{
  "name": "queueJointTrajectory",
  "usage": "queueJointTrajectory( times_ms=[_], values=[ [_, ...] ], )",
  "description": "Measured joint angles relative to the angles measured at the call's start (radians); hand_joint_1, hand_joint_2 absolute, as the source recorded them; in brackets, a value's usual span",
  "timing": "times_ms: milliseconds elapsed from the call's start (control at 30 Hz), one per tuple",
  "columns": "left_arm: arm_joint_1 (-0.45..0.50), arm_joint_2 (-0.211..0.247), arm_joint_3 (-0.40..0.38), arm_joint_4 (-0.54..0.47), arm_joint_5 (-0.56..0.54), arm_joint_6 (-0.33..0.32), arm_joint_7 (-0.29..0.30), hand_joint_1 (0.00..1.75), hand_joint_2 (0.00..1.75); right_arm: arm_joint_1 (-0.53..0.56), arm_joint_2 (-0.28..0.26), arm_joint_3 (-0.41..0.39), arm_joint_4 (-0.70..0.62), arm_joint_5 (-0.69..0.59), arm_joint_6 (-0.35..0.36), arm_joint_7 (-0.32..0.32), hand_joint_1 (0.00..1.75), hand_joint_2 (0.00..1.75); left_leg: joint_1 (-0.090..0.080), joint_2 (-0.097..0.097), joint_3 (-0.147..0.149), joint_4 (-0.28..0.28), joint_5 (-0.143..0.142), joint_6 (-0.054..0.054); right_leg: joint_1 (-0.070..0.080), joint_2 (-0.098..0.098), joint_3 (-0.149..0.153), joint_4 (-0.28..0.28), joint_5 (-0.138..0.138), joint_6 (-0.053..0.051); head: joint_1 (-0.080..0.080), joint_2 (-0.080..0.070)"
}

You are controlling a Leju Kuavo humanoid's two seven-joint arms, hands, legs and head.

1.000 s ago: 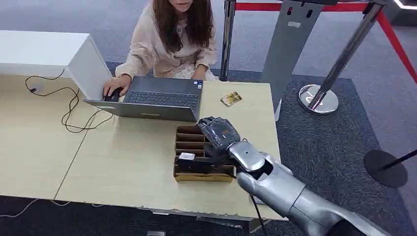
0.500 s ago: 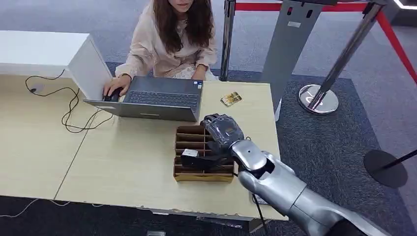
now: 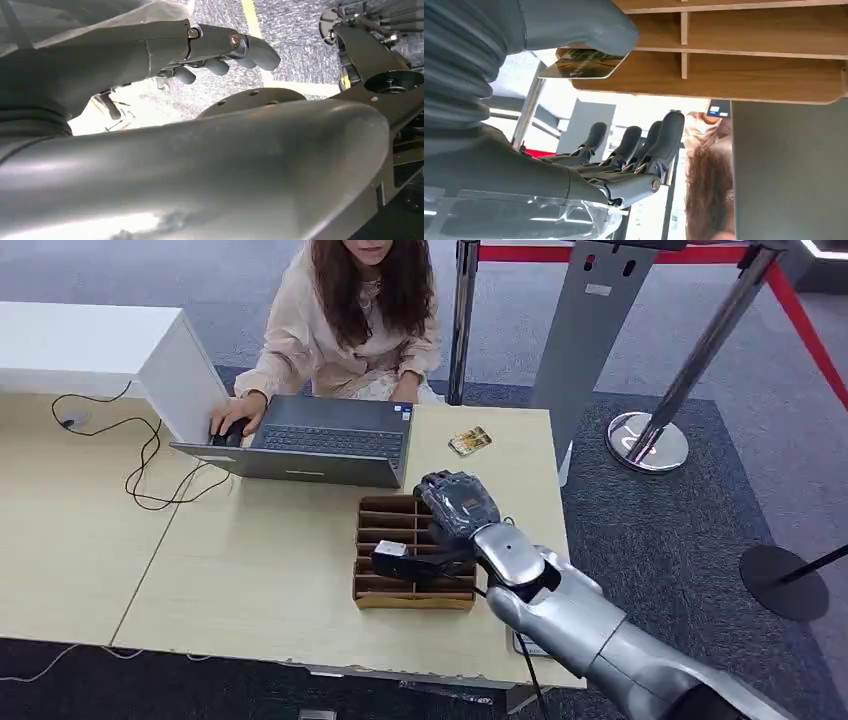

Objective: Pass the card to the sensor for recognition and then transmit it.

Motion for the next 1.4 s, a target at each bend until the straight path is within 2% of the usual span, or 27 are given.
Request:
queueJointTrajectory(
  times_ms=[1000,1400],
  values=[
    [0.001,0.001,0.004,0.0,0.033,0.019,0.008,0.0,0.0,-0.001,-0.024,-0.024,0.0,0.044,0.011,0.05,0.77,1.75,0.0,0.0,0.0,0.0,0.0,0.0,0.0,0.0,0.0,0.0,0.0,0.0,0.0,0.0],
    [0.001,0.001,0.005,0.0,0.038,0.025,0.008,0.0,0.0,0.0,-0.035,-0.039,-0.001,0.052,0.011,0.051,0.77,1.75,0.0,0.0,0.0,0.0,0.0,0.0,0.0,0.0,0.0,0.0,0.0,0.0,0.0,0.0]
  ],
)
